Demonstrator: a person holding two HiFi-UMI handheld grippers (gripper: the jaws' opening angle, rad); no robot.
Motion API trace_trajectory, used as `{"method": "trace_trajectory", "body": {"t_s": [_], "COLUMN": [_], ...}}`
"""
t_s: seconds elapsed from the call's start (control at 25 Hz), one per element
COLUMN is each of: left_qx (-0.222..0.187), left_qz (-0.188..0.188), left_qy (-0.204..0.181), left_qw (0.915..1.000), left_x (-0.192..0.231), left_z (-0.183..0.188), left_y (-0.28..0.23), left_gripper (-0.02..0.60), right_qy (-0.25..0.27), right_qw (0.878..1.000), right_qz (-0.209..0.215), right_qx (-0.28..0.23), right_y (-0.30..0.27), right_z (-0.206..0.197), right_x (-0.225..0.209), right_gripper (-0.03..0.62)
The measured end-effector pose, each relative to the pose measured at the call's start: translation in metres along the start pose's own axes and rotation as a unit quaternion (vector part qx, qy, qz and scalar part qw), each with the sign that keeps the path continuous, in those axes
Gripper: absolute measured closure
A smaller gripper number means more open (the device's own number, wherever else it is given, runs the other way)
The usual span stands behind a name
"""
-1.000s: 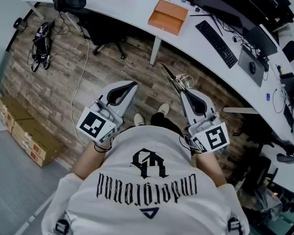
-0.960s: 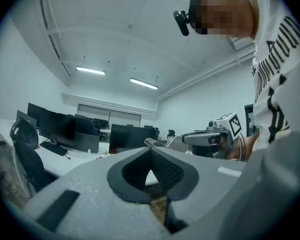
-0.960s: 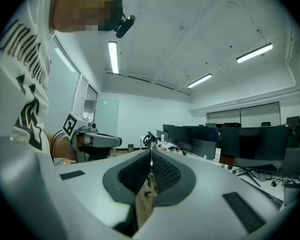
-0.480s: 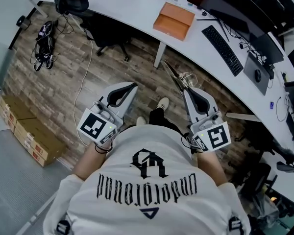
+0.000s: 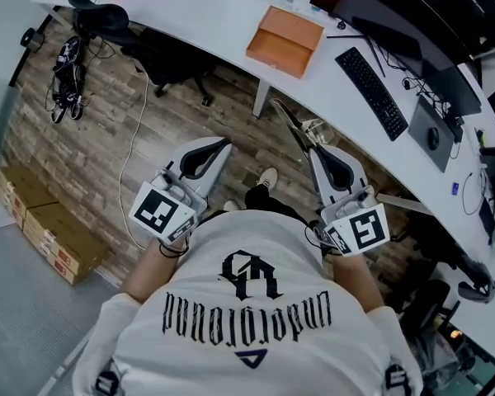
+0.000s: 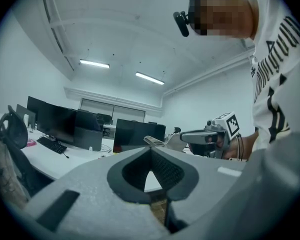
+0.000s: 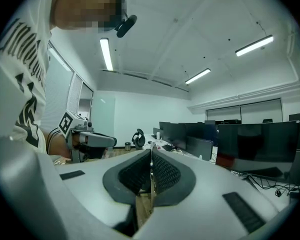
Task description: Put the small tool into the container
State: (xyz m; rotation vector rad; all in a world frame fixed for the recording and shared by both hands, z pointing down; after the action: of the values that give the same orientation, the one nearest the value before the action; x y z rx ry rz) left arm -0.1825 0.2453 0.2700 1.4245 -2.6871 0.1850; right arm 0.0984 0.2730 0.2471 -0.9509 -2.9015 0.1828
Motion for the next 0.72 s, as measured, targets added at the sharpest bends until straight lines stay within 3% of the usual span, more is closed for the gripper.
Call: {"method": "trace_trajectory", "body": {"t_s": [0.48,0.72], "left_qx": [0.006,0.013], "left_qz": [0.007,-0.001], "left_qy": [-0.022,-0.031], "left_qw": [0.9997,0.9994], "left_x": [0.034,0.037], "left_z": [0.021,0.03], "left_y": [-0.122,-0.158], "left_gripper": [0.568,0.568], "right_qy": [0.008,0.003], "right_qw": [1.0,1.0], "right_qz": [-0.014,-0.021], "right_qx": [-0.013,-0.02], "right_y": [-0.01,-0.01], "right_z": [0.003,0.004], "right_x": [-0.132,-0.168], "right_gripper": [0.574,0.574]}}
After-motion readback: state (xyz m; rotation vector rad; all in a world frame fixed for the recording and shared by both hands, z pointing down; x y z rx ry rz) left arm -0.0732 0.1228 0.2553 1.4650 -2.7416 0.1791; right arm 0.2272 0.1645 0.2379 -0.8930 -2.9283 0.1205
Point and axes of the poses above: the fingertips, and each gripper's own axes: y backward along the fingers, x to its left, z out of its top, the point moved 10 cm from there along y, backward along the fingers, and after that the axes turned 3 degrees about -z, right-handed, at the moved point
